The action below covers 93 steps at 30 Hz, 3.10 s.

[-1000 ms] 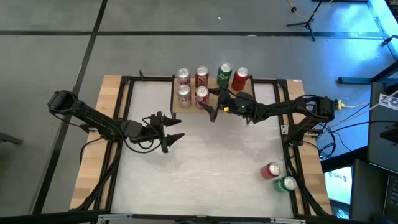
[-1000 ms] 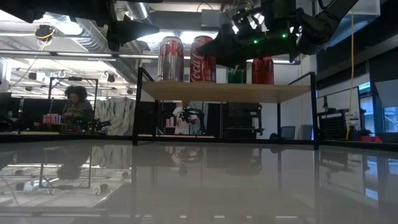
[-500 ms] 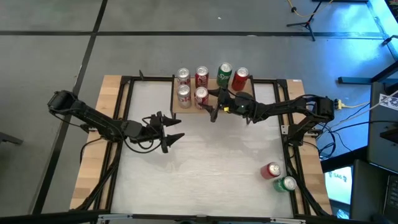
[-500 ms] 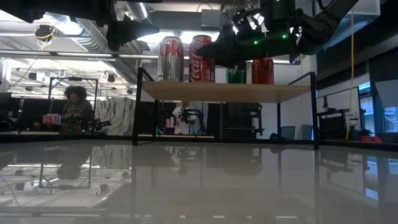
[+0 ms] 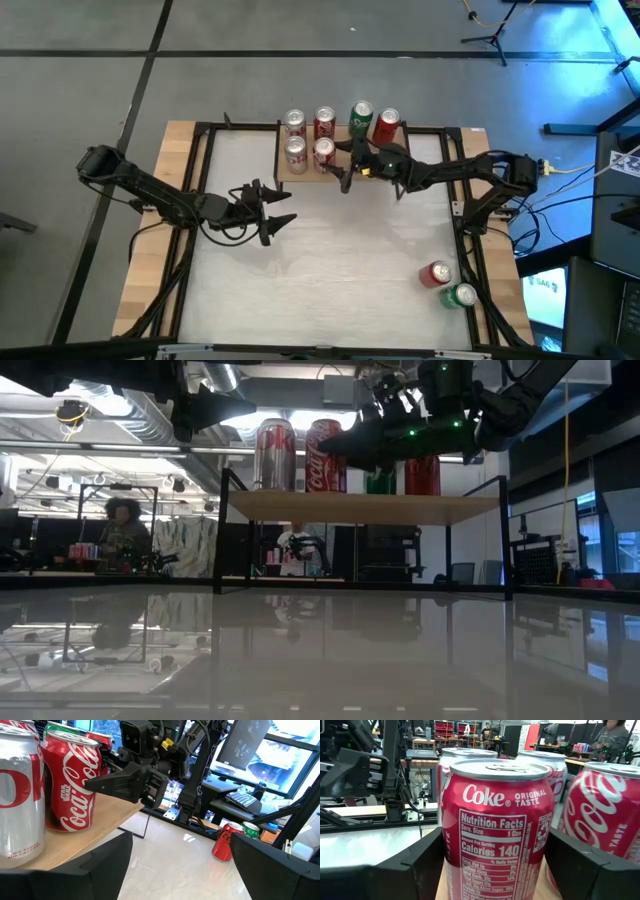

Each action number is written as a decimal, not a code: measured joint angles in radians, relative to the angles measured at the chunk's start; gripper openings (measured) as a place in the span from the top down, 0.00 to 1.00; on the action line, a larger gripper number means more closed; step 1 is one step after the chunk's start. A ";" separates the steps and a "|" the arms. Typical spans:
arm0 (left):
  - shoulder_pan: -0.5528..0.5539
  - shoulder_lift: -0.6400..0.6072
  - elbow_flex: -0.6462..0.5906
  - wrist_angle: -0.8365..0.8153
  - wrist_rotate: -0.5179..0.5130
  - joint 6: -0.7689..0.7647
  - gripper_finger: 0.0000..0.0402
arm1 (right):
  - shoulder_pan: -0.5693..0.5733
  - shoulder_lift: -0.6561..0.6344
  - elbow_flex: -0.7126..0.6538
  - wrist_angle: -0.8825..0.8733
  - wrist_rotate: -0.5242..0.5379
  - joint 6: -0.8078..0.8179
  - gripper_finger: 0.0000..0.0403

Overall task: Place canned beverage on shelf
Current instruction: Put the red-white soda can aligned with the other red soda can on the shelf

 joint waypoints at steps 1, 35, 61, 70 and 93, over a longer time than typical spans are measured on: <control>0.000 0.000 0.000 0.000 0.000 0.000 0.19 | -0.008 0.000 0.000 -0.001 -0.015 0.005 0.28; 0.000 0.000 0.000 0.000 0.000 0.000 0.19 | -0.059 0.003 -0.002 -0.034 -0.166 0.029 0.16; 0.000 0.000 0.000 0.000 0.000 -0.001 0.19 | -0.043 0.001 0.000 -0.031 -0.094 -0.002 0.12; 0.000 0.000 0.000 0.000 0.000 -0.002 0.19 | -0.044 0.001 0.000 -0.032 -0.104 -0.002 0.11; 0.000 0.000 0.000 0.000 0.000 -0.002 0.19 | -0.045 0.001 0.000 -0.032 -0.105 -0.009 0.10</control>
